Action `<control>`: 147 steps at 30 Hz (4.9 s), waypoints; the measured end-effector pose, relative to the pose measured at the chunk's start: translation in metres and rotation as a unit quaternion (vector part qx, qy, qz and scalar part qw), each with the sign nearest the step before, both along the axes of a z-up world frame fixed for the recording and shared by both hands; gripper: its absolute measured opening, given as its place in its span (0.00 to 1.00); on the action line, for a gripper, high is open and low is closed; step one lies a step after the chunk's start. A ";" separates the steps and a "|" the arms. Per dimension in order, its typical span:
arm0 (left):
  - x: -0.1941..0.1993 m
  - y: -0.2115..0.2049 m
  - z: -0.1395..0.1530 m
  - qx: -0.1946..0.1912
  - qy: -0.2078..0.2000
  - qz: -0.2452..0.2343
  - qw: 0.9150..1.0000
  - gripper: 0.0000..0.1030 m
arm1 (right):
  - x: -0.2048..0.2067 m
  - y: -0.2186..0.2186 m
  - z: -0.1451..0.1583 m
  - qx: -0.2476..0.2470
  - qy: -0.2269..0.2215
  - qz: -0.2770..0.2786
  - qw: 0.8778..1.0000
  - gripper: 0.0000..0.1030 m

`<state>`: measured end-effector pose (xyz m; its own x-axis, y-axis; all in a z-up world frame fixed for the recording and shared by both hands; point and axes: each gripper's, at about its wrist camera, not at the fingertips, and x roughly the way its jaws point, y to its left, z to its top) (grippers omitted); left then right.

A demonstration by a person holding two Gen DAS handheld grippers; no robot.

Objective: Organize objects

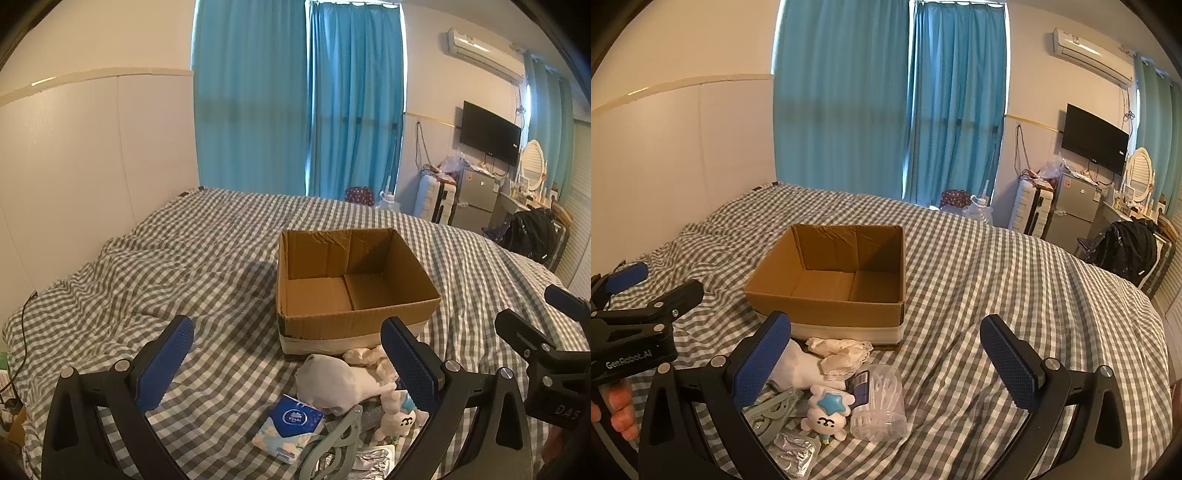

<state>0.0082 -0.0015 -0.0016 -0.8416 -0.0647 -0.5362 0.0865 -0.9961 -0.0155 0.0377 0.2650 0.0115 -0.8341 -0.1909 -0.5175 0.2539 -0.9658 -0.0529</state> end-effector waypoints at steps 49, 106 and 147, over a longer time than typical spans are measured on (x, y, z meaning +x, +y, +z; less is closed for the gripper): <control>-0.033 0.000 -0.166 -0.016 -0.216 -0.071 0.974 0.58 | -0.070 0.010 -0.153 0.020 -0.268 -0.033 0.963 0.74; -0.246 0.005 -0.026 0.011 -0.077 -0.095 0.992 0.51 | -0.222 -0.043 0.012 -0.046 -0.082 0.041 0.995 0.61; -0.083 -0.016 0.060 0.009 -0.001 -0.082 0.997 0.99 | -0.053 -0.011 0.121 -0.032 0.007 0.043 0.999 0.87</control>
<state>-0.0752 -0.0170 0.0588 -0.8387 0.0828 -0.5382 -0.0765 -0.9965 -0.0340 -0.0149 0.2541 0.1329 -0.8209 -0.2945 -0.4894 0.3352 -0.9421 0.0047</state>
